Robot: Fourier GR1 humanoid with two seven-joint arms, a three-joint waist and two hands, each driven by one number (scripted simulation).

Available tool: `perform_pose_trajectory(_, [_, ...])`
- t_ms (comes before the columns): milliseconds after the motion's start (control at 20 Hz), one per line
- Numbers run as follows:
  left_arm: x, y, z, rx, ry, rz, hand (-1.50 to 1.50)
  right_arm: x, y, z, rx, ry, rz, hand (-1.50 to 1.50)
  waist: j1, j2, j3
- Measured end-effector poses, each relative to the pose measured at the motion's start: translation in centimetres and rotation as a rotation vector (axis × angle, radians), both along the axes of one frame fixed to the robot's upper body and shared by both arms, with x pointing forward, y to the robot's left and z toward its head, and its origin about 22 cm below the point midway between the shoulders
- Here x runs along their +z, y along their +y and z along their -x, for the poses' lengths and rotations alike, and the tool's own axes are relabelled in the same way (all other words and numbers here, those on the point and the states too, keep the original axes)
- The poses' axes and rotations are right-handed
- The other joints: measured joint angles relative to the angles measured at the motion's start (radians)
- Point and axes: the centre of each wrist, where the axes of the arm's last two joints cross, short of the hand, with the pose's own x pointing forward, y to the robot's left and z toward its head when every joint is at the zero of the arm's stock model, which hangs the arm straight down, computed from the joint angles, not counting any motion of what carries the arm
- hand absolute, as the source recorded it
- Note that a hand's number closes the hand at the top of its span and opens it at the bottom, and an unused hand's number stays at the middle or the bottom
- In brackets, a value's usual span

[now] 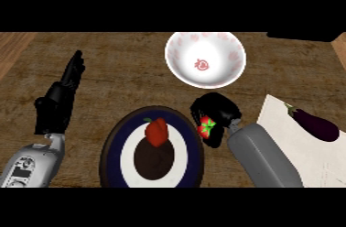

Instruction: Pick the tomato from the placemat and place it in the bowl

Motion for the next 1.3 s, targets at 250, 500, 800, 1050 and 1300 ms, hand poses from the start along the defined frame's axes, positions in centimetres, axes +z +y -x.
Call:
perform_pose_trajectory(250, [0.1,-0.8,-0.4,-0.035,0.006,0.005,0.00,3.1,4.9,0.7,-0.111,-0.092,-0.120,1.50,0.031,0.004,0.011])
perform_pose_trajectory(500, [0.0,-1.4,-0.6,-0.046,0.015,0.010,0.00,7.2,8.2,1.9,-0.262,-0.207,-0.274,1.50,0.037,-0.002,0.013])
perform_pose_trajectory(800, [-0.1,-1.2,-1.0,-0.030,0.014,-0.003,0.00,11.3,12.3,3.5,-0.477,-0.322,-0.344,1.50,0.019,-0.002,0.011])
perform_pose_trajectory(1050, [-0.1,-0.8,-1.1,-0.017,0.009,-0.003,0.00,13.6,15.2,4.1,-0.611,-0.387,-0.391,1.50,0.004,0.005,0.011])
perform_pose_trajectory(1300, [0.0,-0.3,-1.2,0.003,0.002,-0.001,0.00,14.4,16.6,3.0,-0.660,-0.466,-0.431,1.50,-0.016,0.013,0.012])
